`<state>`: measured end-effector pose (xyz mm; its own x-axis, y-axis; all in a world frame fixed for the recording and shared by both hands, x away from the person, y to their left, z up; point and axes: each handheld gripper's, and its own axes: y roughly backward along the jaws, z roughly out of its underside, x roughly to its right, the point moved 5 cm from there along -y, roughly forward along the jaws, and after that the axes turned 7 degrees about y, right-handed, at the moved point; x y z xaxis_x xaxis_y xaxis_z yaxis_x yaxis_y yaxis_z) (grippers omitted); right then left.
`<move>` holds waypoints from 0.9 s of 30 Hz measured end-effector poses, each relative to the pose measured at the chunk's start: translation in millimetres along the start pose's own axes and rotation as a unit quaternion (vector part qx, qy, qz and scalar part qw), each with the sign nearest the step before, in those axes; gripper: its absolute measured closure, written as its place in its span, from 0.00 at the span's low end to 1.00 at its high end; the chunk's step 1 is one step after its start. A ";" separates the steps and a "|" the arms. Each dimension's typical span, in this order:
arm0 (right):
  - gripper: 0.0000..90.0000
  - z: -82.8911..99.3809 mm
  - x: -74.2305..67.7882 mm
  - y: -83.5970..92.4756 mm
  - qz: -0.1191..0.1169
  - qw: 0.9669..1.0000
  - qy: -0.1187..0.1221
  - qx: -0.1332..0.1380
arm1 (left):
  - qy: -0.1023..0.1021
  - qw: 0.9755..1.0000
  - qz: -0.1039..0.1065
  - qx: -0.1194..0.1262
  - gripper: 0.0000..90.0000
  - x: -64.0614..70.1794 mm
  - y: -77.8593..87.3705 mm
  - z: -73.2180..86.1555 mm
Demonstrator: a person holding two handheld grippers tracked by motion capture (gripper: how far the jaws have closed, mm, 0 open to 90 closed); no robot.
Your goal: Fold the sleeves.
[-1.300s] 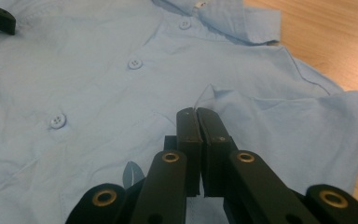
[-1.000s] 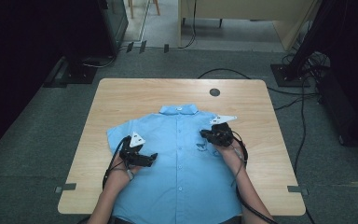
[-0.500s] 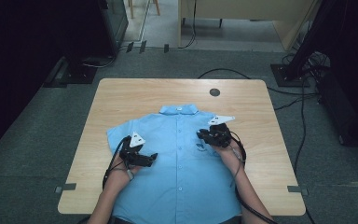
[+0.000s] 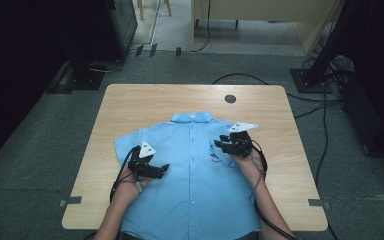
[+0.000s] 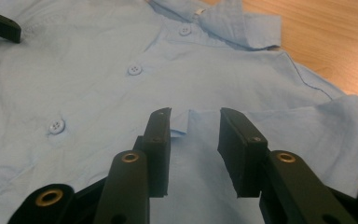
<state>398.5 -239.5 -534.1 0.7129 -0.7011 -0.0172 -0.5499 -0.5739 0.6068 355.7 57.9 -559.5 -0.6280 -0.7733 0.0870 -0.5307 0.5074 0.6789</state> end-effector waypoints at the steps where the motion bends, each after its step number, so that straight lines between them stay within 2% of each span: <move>1: 0.68 0.0 0.0 0.0 0.000 1.000 0.000 0.000 | 0.000 1.000 0.000 0.000 0.11 0.1 0.0 0.0; 5: 0.62 4.1 1.3 -2.6 -0.005 1.000 -0.001 -0.001 | 0.000 1.000 0.000 0.000 0.11 0.1 0.0 0.0; 9: 0.62 5.4 0.5 -4.3 -0.010 1.000 -0.003 0.001 | 0.000 1.000 0.000 0.000 0.11 0.1 0.0 0.0; 15: 0.62 10.8 -0.2 -10.1 -0.016 1.000 -0.018 -0.007 | 0.000 1.000 0.000 0.000 0.11 0.1 0.1 0.2; 22: 0.56 13.6 2.1 -10.3 -0.022 0.999 -0.036 0.002 | 0.000 1.000 0.000 0.000 0.11 0.2 0.2 0.2; 27: 0.51 10.9 4.1 -4.6 -0.017 0.999 -0.034 0.015 | 0.000 1.000 0.000 0.001 0.11 0.2 0.1 0.2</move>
<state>399.2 -244.3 -545.6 0.7007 -0.7076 -0.0913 -0.5400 -0.6096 0.5804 355.4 57.9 -559.5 -0.6278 -0.7734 0.0877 -0.5312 0.5081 0.6780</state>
